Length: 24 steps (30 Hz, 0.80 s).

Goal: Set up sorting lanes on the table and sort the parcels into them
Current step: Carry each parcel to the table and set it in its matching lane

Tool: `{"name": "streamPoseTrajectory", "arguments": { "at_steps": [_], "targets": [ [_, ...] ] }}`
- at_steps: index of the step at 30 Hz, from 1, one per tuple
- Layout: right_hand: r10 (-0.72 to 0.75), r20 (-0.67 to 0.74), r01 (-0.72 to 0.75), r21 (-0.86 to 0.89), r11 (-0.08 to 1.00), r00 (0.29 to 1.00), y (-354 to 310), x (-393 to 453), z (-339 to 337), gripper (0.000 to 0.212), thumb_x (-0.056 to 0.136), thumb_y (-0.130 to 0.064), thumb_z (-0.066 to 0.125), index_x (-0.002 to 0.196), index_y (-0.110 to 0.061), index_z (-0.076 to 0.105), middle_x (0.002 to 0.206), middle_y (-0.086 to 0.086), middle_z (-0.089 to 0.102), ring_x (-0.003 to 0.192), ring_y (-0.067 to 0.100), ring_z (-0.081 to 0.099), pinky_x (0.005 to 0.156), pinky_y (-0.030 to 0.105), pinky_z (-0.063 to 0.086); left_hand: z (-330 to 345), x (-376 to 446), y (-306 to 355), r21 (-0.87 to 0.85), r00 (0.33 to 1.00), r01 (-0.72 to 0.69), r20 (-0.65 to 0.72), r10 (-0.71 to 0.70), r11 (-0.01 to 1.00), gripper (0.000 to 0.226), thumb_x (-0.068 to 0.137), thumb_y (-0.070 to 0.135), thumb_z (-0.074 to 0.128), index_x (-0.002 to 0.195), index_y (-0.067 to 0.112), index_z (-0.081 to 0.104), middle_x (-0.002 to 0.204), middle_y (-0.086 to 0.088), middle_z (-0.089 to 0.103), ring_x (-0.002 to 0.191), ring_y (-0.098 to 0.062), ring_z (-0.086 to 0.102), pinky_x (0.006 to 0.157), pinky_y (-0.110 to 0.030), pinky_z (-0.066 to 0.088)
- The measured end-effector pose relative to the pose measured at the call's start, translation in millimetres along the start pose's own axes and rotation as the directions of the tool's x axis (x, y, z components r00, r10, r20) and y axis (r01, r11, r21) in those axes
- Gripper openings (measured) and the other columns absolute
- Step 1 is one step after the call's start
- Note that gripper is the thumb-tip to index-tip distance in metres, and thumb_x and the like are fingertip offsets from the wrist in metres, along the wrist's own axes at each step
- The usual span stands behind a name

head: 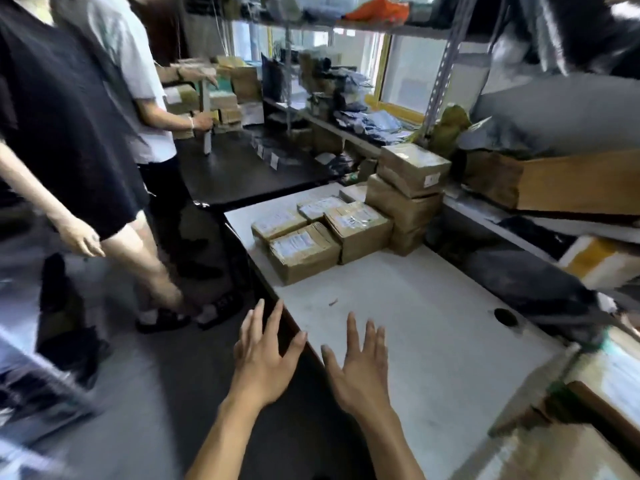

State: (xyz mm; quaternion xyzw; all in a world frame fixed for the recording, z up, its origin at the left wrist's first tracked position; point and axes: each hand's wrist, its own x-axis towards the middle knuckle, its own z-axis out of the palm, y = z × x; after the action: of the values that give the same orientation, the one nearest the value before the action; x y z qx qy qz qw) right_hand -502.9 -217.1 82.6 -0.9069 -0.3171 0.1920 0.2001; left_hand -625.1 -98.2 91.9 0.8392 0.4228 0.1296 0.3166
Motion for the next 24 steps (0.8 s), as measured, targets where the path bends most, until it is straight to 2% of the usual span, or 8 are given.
{"name": "streamPoseTrajectory", "arguments": {
  "at_steps": [6, 9, 15, 24],
  "targets": [
    [-0.01, -0.025, 0.011, 0.025, 1.0, 1.0, -25.8, 104.7, 22.4, 0.077, 0.103, -0.066, 0.023, 0.159, -0.037, -0.02, 0.166, 0.002, -0.031, 0.151, 0.024, -0.033, 0.123, 0.041, -0.015, 6.6, 109.3, -15.9, 0.034, 0.998, 0.023, 0.049, -0.025, 0.999, 0.073, 0.096, 0.066, 0.036, 0.159, 0.038, 0.01, 0.167, 0.011, -0.01, 0.152, -0.012, -0.013, 0.123, -0.047, 0.006],
    [-0.012, -0.022, 0.013, 0.046, 0.999, 1.0, -43.1, 152.0, 19.8, 0.076, 0.104, -0.064, 0.023, 0.161, -0.034, -0.016, 0.167, 0.005, -0.027, 0.152, 0.025, -0.032, 0.124, 0.042, -0.015, 0.6, 170.0, -6.6, 0.076, 0.995, 0.005, 0.096, -0.012, 0.997, 0.073, 0.097, 0.064, 0.037, 0.159, 0.038, 0.008, 0.167, 0.012, -0.012, 0.152, -0.011, -0.016, 0.122, -0.05, 0.003],
    [-0.038, -0.071, 0.042, 0.057, 0.997, 0.997, -76.1, 237.0, 6.8, 0.076, 0.104, -0.062, 0.029, 0.162, -0.034, -0.011, 0.169, 0.006, -0.023, 0.153, 0.026, -0.028, 0.124, 0.042, -0.014, -10.3, 265.6, 6.2, 0.047, 0.991, -0.045, 0.126, 0.039, 0.998, 0.073, 0.097, 0.066, 0.034, 0.159, 0.035, 0.011, 0.167, 0.012, -0.012, 0.152, -0.012, -0.017, 0.122, -0.051, 0.0],
    [0.003, -0.085, 0.004, 0.077, 0.997, 0.996, -133.1, 345.0, 36.6, 0.075, 0.105, -0.056, 0.032, 0.164, -0.028, -0.004, 0.17, 0.009, -0.016, 0.154, 0.029, -0.024, 0.125, 0.044, -0.012, -19.2, 409.3, -42.5, 0.048, 0.973, -0.045, 0.23, 0.033, 0.998, 0.073, 0.097, 0.067, 0.034, 0.159, 0.038, 0.009, 0.167, 0.012, -0.009, 0.154, -0.019, -0.013, 0.122, -0.054, 0.002]
  ]
}}
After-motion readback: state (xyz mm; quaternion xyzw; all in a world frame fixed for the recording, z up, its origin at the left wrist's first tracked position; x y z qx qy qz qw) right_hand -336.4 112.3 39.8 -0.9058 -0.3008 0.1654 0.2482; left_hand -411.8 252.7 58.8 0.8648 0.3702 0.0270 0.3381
